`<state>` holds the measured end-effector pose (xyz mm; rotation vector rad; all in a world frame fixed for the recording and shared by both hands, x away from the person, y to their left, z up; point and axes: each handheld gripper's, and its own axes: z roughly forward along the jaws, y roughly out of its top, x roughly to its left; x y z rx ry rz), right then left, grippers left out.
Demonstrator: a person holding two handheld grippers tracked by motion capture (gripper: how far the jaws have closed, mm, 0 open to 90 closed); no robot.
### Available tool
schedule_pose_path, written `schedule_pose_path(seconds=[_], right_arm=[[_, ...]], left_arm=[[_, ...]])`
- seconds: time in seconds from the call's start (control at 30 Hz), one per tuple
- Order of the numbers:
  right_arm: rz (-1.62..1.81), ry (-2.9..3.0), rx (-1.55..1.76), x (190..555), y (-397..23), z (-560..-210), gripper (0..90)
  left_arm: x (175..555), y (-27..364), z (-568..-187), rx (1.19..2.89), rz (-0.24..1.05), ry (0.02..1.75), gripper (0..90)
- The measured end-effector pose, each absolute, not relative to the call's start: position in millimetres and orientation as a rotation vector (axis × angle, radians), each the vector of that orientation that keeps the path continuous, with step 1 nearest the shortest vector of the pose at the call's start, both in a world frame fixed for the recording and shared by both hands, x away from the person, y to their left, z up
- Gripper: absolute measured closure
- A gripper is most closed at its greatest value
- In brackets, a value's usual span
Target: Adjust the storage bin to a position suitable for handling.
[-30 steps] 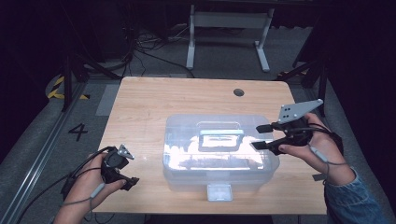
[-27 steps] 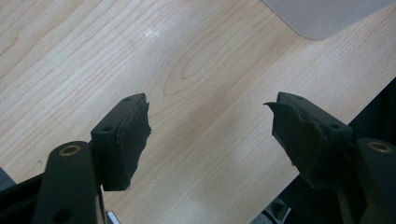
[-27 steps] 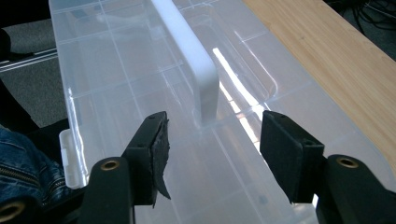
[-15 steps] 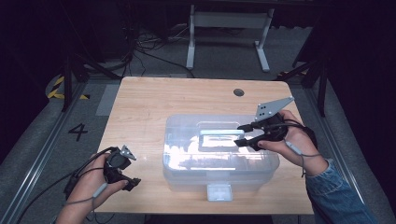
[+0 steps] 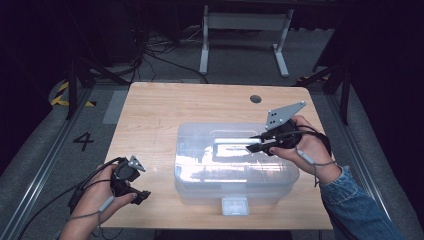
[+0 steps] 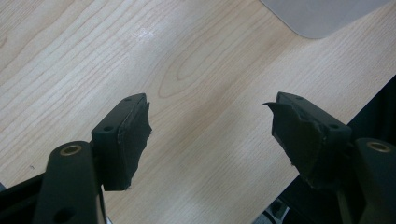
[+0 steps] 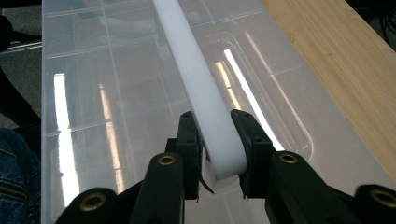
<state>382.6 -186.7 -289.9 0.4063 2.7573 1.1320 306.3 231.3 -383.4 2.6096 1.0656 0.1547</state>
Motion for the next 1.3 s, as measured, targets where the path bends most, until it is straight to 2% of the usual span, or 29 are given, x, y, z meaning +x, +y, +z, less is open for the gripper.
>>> schedule_pose_path(seconds=[0.77, 1.0, 1.3], right_arm=[[1.269, 2.876, 0.579, 447.3, -192.8, -263.8, 74.2], [1.266, 2.871, 0.598, 456.9, -192.4, -259.9, 73.8], [1.283, 2.869, 0.653, 471.1, -193.0, -257.3, 73.2]], left_arm=[[305.9, 233.4, -384.9, 2.595, 0.159, 1.055, 28.3], [306.8, 232.0, -388.0, 2.598, 0.162, 1.028, 28.0], [305.9, 227.6, -382.9, 2.557, 0.237, 0.959, 29.3]])
